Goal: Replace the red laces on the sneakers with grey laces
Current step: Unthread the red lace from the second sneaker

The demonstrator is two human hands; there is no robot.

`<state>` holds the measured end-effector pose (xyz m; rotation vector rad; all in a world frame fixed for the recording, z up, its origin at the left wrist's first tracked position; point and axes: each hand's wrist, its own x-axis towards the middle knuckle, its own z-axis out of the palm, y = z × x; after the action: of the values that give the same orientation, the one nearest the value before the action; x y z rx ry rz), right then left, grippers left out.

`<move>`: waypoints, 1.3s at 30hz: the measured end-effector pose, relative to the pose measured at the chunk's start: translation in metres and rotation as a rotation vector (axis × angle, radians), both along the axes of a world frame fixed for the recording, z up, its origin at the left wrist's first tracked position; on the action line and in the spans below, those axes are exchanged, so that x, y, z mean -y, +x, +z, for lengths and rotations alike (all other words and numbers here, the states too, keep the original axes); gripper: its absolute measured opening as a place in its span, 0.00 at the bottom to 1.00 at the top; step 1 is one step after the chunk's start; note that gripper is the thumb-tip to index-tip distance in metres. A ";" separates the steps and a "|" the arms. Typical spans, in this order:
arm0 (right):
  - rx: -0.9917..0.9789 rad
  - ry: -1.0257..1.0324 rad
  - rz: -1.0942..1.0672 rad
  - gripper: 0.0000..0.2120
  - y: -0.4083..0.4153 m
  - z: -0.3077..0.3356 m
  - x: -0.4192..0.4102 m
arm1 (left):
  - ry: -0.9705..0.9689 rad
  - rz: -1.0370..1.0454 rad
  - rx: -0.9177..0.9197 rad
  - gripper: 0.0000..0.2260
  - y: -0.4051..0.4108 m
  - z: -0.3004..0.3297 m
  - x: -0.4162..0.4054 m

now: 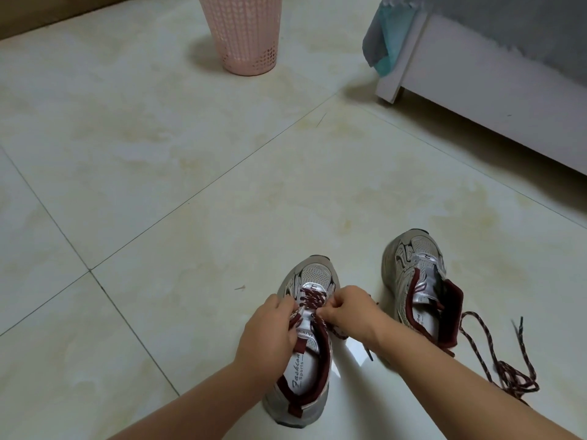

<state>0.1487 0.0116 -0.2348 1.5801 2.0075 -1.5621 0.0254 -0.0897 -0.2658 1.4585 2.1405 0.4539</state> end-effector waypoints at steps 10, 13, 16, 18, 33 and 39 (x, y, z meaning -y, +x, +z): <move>0.213 0.430 0.435 0.05 -0.004 0.007 -0.004 | 0.019 0.002 0.012 0.09 -0.004 -0.002 0.005; 0.101 0.157 0.173 0.10 0.000 -0.001 0.005 | 0.019 0.011 0.005 0.08 -0.003 -0.002 0.005; -0.053 -0.054 -0.071 0.12 0.004 -0.001 0.008 | 0.014 0.000 0.002 0.09 -0.004 -0.001 0.005; -0.037 -0.013 -0.035 0.13 0.006 0.004 0.003 | 0.007 -0.028 -0.003 0.09 -0.006 0.000 0.006; 0.220 0.213 0.134 0.08 0.009 0.010 -0.001 | 0.056 -0.044 0.085 0.11 -0.012 -0.003 0.013; 0.361 0.472 0.198 0.10 0.006 0.017 0.005 | 0.079 -0.013 0.103 0.10 -0.012 -0.004 0.013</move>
<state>0.1542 0.0067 -0.2175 1.5948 2.3274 -0.7003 0.0131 -0.1030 -0.2701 1.4580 2.0527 0.6018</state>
